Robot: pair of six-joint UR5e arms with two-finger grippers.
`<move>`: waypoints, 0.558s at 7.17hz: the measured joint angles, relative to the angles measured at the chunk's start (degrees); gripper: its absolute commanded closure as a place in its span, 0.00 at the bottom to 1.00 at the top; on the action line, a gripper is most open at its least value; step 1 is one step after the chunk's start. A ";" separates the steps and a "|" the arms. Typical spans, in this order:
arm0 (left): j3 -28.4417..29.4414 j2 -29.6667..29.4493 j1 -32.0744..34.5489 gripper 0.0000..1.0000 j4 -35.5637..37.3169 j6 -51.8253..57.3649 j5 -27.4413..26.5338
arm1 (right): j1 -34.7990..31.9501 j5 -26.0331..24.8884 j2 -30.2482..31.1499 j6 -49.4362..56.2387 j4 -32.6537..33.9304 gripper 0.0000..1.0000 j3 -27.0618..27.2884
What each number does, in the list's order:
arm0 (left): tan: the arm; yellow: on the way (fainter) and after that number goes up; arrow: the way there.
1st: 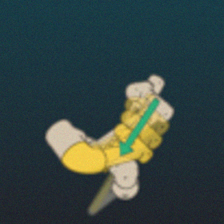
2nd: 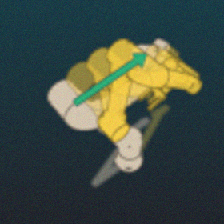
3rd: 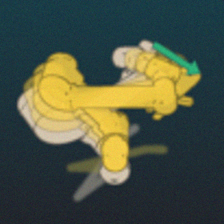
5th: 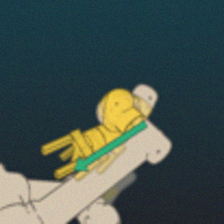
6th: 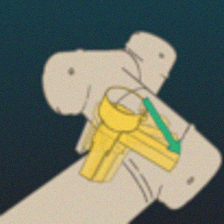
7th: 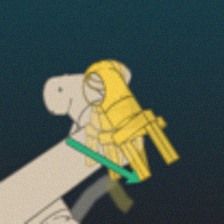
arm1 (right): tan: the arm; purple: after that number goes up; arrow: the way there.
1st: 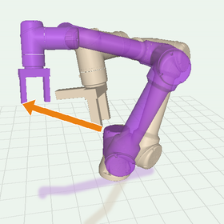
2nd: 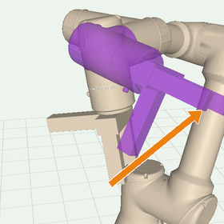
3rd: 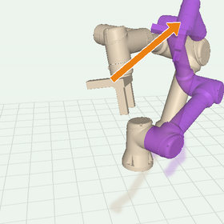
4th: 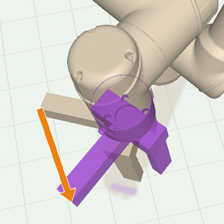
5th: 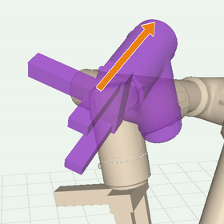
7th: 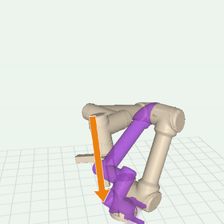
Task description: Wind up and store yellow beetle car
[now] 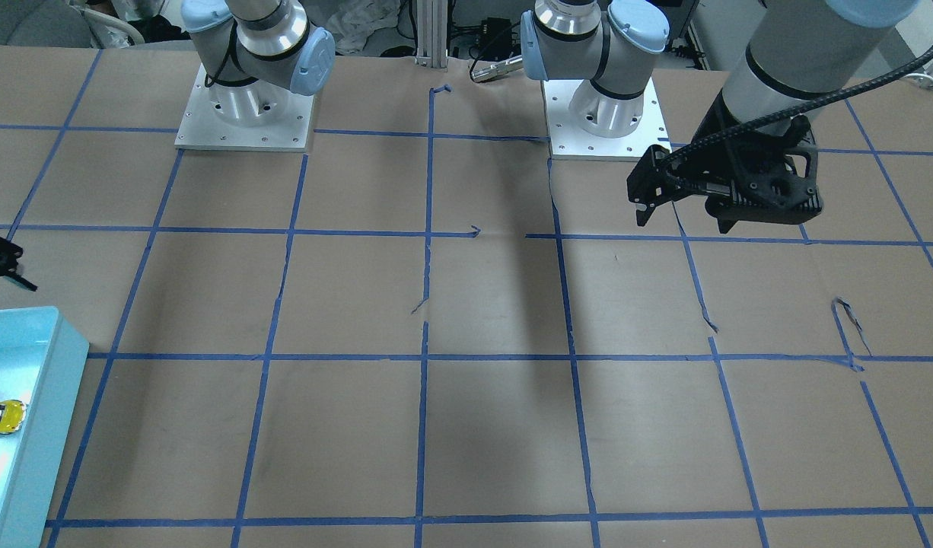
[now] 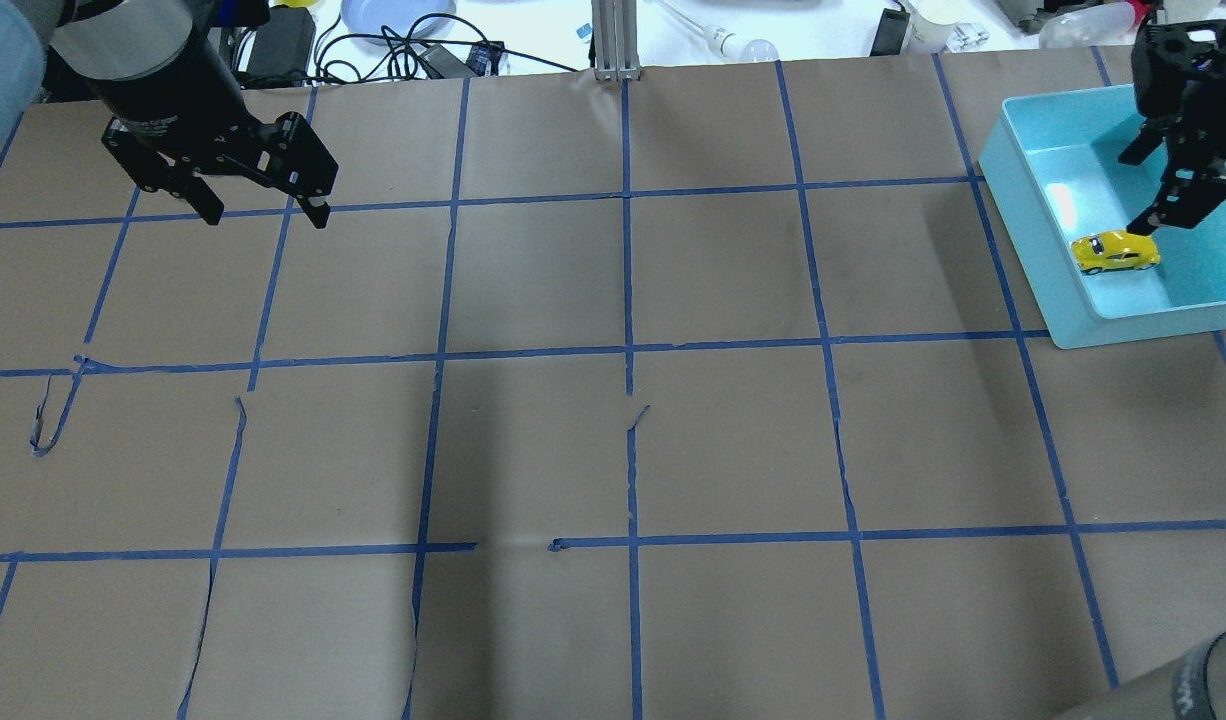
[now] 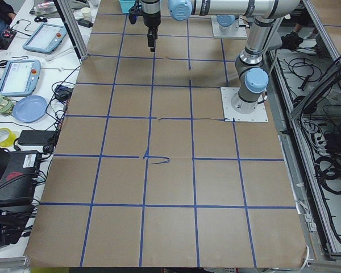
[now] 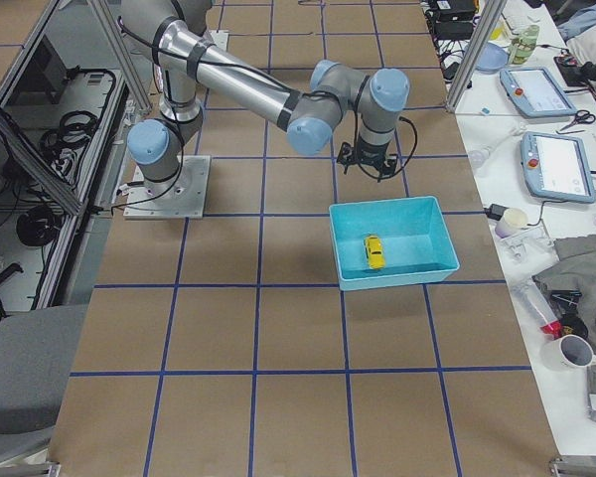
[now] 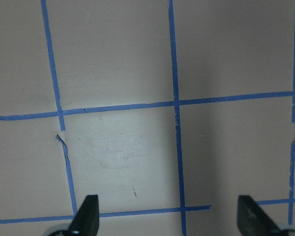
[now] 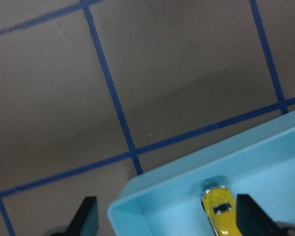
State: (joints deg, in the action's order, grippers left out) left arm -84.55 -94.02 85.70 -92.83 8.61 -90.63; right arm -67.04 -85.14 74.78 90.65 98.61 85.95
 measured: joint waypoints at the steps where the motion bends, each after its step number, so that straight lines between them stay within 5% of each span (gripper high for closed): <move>1: 0.01 0.04 0.00 0.00 -0.02 0.00 -0.04 | -5.14 -0.05 1.52 -14.27 -2.10 0.00 -0.06; 4: 0.22 0.23 -0.09 0.00 0.58 -0.02 -0.05 | -18.91 -0.10 4.82 -56.59 -4.48 0.00 -0.31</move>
State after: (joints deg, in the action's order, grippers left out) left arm -84.33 -93.79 85.61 -92.25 8.59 -90.68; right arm -85.95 -85.25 79.60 34.07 94.13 85.63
